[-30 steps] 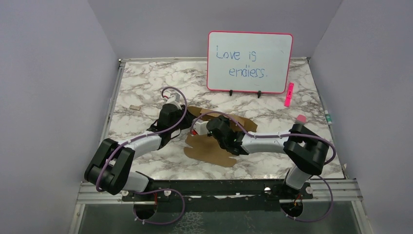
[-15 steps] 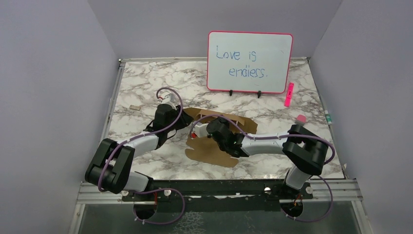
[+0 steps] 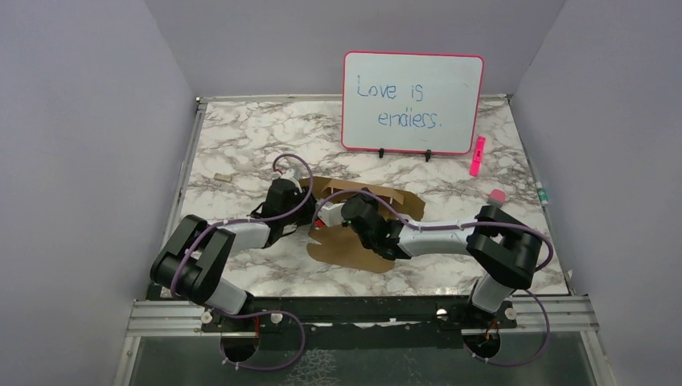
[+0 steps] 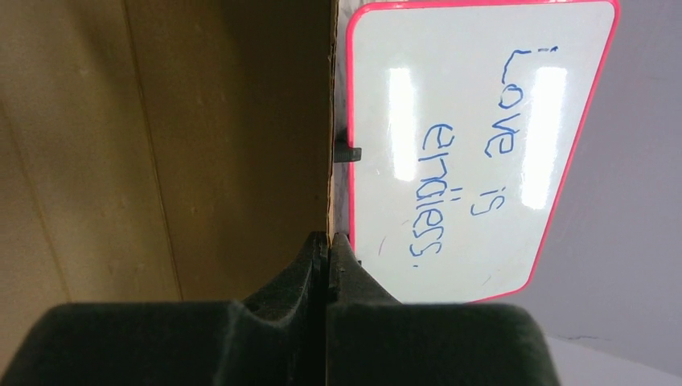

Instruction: Fold the paper box

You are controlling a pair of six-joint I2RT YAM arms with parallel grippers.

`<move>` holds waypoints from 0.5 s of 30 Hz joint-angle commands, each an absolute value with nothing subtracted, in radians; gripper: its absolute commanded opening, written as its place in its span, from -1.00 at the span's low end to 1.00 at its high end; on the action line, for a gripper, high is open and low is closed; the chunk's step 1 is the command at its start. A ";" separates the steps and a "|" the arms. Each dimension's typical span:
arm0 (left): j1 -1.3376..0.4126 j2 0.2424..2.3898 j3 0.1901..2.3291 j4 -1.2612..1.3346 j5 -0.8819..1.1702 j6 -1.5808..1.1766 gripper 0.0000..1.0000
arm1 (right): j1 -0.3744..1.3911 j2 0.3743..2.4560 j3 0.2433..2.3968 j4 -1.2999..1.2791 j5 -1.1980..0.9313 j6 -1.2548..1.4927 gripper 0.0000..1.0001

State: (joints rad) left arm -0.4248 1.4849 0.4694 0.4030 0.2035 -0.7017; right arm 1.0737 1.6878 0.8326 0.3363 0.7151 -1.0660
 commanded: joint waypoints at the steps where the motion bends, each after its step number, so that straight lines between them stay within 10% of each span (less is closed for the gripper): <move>1: -0.465 1.471 0.495 0.449 0.241 -0.690 -0.29 | 1.081 1.681 0.828 0.404 0.750 -1.096 -0.97; 15: -0.512 1.384 0.458 0.496 0.127 -0.674 -0.27 | 1.081 1.660 0.780 0.524 0.745 -1.131 -0.98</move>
State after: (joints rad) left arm -0.5140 1.4246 0.4755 0.4541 0.2100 -0.6899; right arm 1.0737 1.6875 0.8005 0.4500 0.7227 -1.1236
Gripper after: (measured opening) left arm 0.348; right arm 0.036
